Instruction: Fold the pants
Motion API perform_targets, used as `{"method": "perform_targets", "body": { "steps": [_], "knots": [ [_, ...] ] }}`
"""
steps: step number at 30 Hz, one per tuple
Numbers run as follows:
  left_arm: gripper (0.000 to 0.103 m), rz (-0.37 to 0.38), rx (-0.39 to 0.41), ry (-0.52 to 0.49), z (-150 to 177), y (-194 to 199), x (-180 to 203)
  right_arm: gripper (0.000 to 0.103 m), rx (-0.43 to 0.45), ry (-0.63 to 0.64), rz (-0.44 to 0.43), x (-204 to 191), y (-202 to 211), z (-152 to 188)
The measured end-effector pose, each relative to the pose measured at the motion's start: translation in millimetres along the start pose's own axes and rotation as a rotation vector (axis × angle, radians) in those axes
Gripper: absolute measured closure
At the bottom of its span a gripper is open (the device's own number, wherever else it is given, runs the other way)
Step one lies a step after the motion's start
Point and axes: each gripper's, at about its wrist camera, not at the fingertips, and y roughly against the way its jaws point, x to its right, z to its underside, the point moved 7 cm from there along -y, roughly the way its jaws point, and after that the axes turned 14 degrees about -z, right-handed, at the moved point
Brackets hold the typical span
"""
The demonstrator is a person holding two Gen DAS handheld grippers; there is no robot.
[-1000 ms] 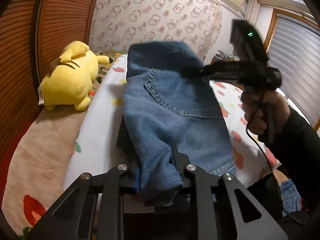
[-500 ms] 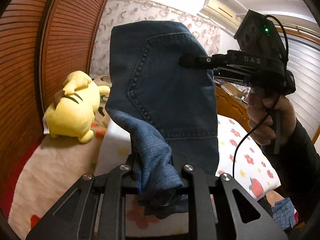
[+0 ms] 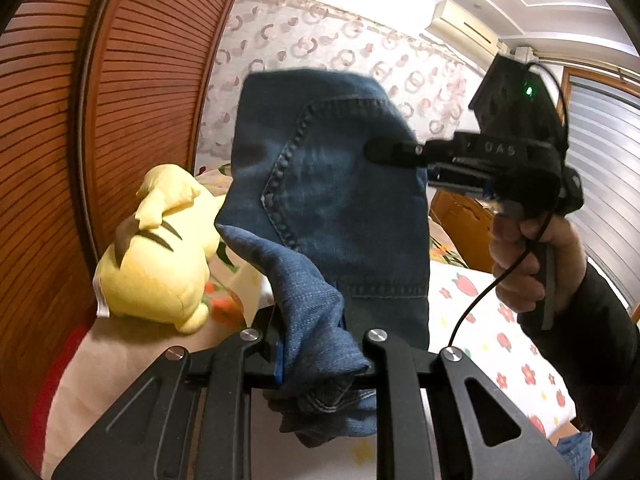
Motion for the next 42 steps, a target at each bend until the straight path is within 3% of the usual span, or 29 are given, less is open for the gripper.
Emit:
{"method": "perform_targets", "body": {
  "steps": [4, 9, 15, 17, 20, 26, 32, 35, 39, 42],
  "knots": [
    [0.083, 0.000, -0.029, -0.016, -13, -36, -4, 0.086, 0.010, -0.080, 0.018, 61, -11, -13],
    [0.083, 0.009, -0.081, -0.017, -8, -73, -3, 0.086, -0.011, -0.160, 0.087, 133, -28, -2],
    [0.083, -0.022, -0.166, -0.035, 14, -108, -2, 0.081, -0.037, -0.225, 0.143, 181, -43, 8],
    [0.083, -0.031, -0.191, -0.044, 20, -117, -1, 0.077, -0.051, -0.234, 0.171, 190, -47, 6],
    [0.083, -0.052, -0.223, -0.066, 29, -130, 1, 0.062, -0.103, -0.223, 0.260, 204, -55, 3],
    [0.082, -0.078, -0.254, -0.091, 40, -139, 5, 0.053, -0.168, -0.156, 0.407, 207, -64, -5],
    [0.081, -0.089, -0.266, -0.092, 44, -140, 6, 0.053, -0.130, -0.017, 0.542, 179, -54, -19],
    [0.081, -0.097, -0.268, -0.097, 46, -141, 6, 0.053, -0.121, 0.031, 0.525, 167, -62, -23],
    [0.081, -0.098, -0.274, -0.088, 48, -143, 6, 0.058, -0.174, 0.014, 0.569, 191, -86, -12],
    [0.081, -0.099, -0.268, -0.089, 47, -142, 7, 0.058, -0.168, -0.058, 0.549, 208, -93, -3]
  ]
}}
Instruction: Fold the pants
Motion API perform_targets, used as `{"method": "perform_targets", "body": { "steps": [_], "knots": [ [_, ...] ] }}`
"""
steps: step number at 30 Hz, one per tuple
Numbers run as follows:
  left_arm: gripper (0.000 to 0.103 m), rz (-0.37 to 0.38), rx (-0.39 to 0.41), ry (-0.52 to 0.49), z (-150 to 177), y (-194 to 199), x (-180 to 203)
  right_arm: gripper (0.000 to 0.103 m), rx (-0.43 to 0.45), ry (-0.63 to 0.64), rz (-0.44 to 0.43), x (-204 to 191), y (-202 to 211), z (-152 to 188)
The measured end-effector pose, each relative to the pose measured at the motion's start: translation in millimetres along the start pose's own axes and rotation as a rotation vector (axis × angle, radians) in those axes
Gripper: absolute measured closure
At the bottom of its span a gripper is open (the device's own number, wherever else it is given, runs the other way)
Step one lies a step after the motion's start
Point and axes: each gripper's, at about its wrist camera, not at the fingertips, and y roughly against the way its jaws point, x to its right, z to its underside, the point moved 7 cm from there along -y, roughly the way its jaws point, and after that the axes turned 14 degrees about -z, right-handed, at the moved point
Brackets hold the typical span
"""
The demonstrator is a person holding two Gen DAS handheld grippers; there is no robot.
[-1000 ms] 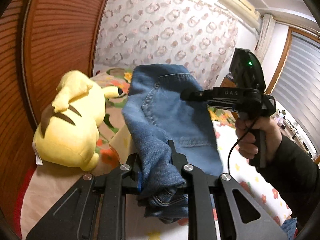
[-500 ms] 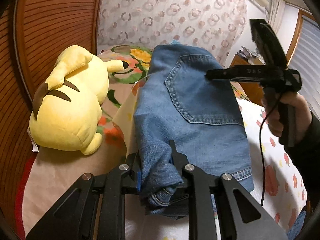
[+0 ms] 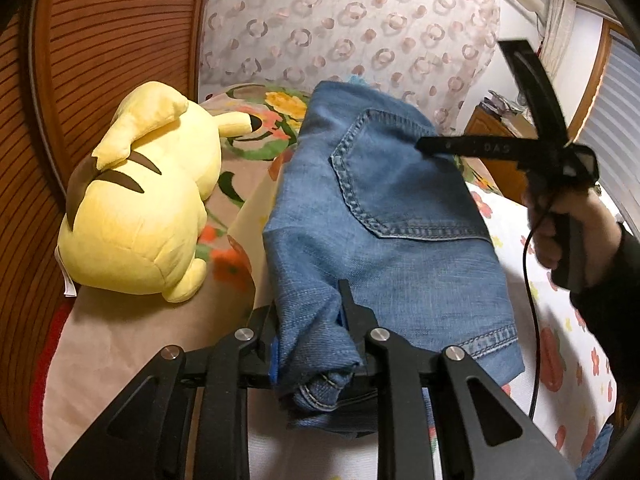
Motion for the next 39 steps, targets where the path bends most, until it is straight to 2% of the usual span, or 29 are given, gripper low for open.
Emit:
{"method": "perform_targets", "body": {
  "steps": [3, 6, 13, 16, 18, 24, 27, 28, 32, 38, 39],
  "knots": [
    [0.080, -0.008, 0.005, -0.004, -1, 3, 1, 0.058, 0.028, -0.047, -0.034, 2, 5, -3],
    [0.080, -0.021, 0.015, 0.000, -2, 10, -1, 0.058, 0.050, -0.041, -0.020, 5, 20, -4],
    [0.078, -0.049, 0.061, -0.021, -3, 42, 8, 0.058, 0.138, -0.002, -0.039, -13, 79, 27],
    [0.071, -0.087, 0.081, -0.041, -3, 52, 11, 0.058, 0.169, 0.011, -0.047, -23, 101, 42],
    [0.054, -0.100, 0.091, -0.041, -3, 57, 10, 0.058, 0.187, 0.020, -0.047, -28, 112, 54],
    [0.050, -0.085, 0.121, -0.057, -3, 82, 15, 0.058, 0.228, 0.038, -0.049, -41, 148, 87],
    [0.029, -0.062, 0.144, -0.065, 0, 97, 25, 0.058, 0.239, 0.040, -0.043, -46, 162, 102],
    [0.026, -0.054, 0.155, -0.071, 1, 104, 29, 0.058, 0.243, 0.041, -0.040, -48, 168, 108],
    [0.021, -0.034, 0.179, -0.097, 7, 124, 46, 0.058, 0.260, 0.038, -0.026, -54, 189, 129],
    [0.020, -0.006, 0.208, -0.128, 20, 151, 72, 0.058, 0.292, 0.035, 0.004, -68, 223, 161],
    [0.014, -0.003, 0.216, -0.126, 22, 156, 76, 0.058, 0.296, 0.029, 0.007, -69, 226, 164]
  ]
}}
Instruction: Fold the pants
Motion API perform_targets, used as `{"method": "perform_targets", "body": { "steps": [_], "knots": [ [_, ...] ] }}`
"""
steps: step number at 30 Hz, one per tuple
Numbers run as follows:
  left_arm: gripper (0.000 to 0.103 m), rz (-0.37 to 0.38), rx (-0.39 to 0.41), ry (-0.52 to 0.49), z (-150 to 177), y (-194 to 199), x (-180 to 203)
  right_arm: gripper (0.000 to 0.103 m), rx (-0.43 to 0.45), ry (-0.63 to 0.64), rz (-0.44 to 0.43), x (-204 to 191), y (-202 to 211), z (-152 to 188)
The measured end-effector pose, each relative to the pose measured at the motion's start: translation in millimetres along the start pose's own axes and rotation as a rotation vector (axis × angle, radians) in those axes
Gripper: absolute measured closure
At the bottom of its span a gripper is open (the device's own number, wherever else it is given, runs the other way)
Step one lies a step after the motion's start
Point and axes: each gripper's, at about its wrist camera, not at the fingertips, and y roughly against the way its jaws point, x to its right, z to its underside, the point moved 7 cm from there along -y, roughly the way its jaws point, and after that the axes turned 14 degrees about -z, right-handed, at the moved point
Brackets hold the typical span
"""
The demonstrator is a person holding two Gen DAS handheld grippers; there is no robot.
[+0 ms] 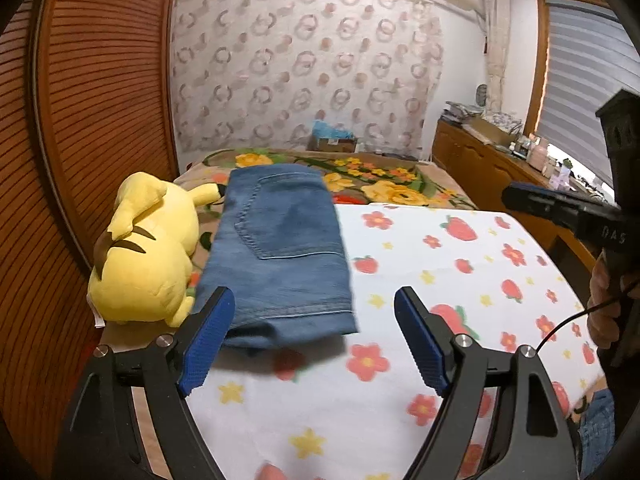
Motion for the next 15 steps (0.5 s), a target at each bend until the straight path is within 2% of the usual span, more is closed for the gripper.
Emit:
{"method": "perform_targets", "body": {
  "steps": [3, 12, 15],
  "knots": [
    [0.000, 0.016, 0.023, -0.006, 1, 14, 11, 0.058, 0.009, -0.007, 0.014, -6, 12, 8],
    [0.000, 0.051, 0.086, -0.037, 7, 61, 47, 0.058, 0.046, -0.021, 0.071, -23, 53, 32],
    [0.000, 0.017, 0.107, -0.057, 7, 76, 57, 0.058, 0.064, -0.026, 0.103, -32, 73, 41]
  ]
}}
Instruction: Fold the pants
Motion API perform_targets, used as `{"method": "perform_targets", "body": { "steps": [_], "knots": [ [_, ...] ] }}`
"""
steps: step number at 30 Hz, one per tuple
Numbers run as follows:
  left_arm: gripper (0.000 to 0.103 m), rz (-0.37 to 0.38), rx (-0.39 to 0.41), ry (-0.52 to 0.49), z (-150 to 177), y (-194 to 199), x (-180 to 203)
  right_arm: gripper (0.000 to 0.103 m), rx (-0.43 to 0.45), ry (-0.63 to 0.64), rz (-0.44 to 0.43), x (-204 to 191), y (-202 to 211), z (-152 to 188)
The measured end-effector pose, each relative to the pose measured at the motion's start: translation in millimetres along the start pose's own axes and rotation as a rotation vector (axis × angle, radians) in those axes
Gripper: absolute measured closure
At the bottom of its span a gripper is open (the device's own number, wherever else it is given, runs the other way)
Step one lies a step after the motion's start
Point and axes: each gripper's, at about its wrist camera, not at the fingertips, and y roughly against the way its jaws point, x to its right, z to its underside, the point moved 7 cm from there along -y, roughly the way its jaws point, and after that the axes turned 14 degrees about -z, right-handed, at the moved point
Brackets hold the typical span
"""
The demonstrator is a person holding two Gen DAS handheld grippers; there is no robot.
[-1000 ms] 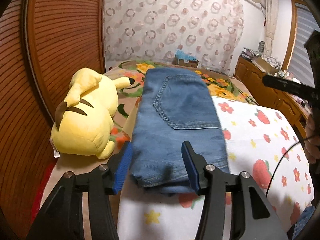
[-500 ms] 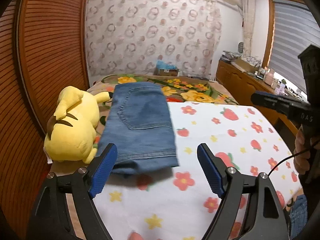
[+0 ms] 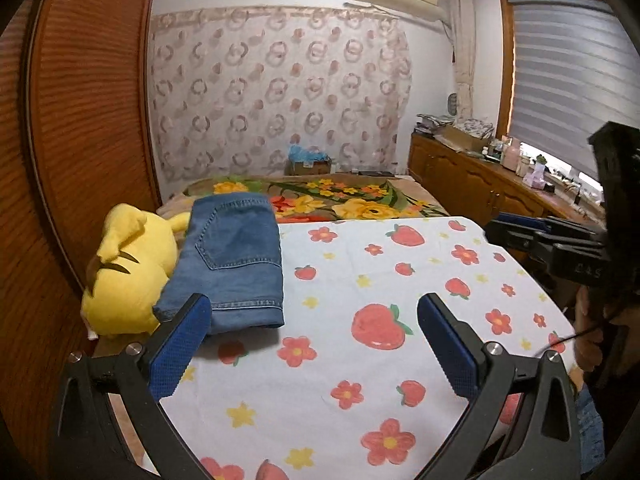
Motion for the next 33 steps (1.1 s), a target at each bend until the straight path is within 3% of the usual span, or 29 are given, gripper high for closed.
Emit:
{"method": "perform_targets", "body": {
  "steps": [4, 7, 15, 22, 33],
  "knots": [
    [0.000, -0.027, 0.010, -0.015, -3, 17, 14, 0.050, 0.034, -0.017, 0.056, -8, 33, 12],
    [0.000, -0.004, 0.019, -0.017, -6, 29, 26, 0.046, 0.063, -0.020, 0.128, -14, 59, 16],
    [0.000, -0.011, 0.059, -0.004, -14, 50, 42, 0.045, 0.126, -0.033, 0.222, -36, 112, 25],
    [0.000, -0.016, 0.060, -0.002, -13, 62, 49, 0.045, 0.144, -0.031, 0.253, -55, 119, 29],
    [0.000, -0.027, 0.055, 0.006, -11, 65, 49, 0.045, 0.145, -0.039, 0.249, -47, 111, 28]
  ]
}}
